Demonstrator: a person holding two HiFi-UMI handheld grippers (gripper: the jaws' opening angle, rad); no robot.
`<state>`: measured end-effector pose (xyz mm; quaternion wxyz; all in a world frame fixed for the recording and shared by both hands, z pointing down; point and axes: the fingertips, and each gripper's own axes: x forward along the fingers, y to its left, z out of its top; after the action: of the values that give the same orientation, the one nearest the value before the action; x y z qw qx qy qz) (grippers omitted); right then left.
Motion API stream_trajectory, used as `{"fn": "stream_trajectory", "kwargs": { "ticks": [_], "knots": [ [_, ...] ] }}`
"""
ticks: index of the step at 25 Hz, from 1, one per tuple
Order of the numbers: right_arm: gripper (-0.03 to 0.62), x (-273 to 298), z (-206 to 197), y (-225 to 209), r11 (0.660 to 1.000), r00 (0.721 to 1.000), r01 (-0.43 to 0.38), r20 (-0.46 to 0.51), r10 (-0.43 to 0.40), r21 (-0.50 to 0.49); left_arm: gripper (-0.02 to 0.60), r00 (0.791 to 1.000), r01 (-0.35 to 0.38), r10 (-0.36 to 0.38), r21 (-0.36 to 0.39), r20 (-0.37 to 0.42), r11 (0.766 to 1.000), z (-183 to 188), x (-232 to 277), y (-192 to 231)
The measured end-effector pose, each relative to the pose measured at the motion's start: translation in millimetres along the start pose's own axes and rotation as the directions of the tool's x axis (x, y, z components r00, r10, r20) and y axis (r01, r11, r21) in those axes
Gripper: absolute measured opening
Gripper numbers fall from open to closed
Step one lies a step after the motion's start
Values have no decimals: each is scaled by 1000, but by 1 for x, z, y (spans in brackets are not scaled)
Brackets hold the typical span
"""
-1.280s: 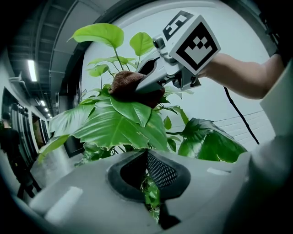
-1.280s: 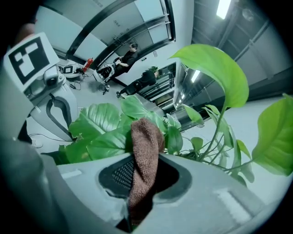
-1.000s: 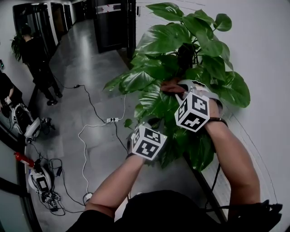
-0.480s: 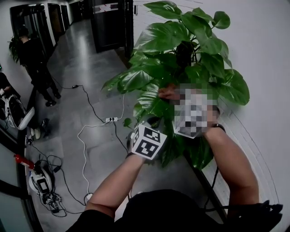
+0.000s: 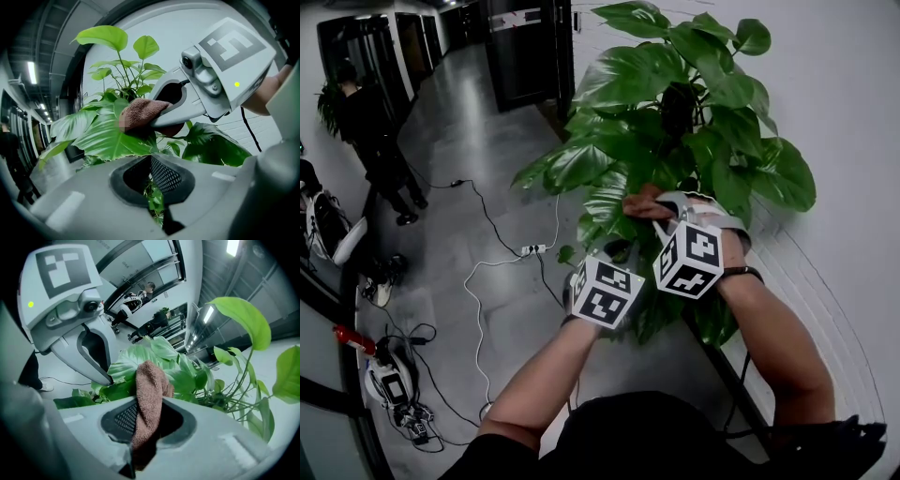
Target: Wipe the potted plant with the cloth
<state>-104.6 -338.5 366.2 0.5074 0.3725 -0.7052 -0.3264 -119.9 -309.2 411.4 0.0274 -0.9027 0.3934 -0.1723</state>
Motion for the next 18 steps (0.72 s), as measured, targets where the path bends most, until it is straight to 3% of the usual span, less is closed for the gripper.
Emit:
{"fn": "stream_trajectory", "kwargs": {
  "ticks": [10, 14, 18],
  "knots": [
    [64, -14, 4, 26, 998, 996, -66, 69, 65, 17, 17, 999, -36, 36, 6, -20, 999, -2, -8, -8],
    [64, -31, 8, 30, 996, 985, -84, 155, 77, 41, 17, 996, -88, 88, -10, -17, 996, 0, -18, -8],
    [64, -61, 5, 38, 986, 954, -140, 279, 111, 88, 17, 986, -169, 168, -63, -21, 984, 2, -36, -14]
  ]
}}
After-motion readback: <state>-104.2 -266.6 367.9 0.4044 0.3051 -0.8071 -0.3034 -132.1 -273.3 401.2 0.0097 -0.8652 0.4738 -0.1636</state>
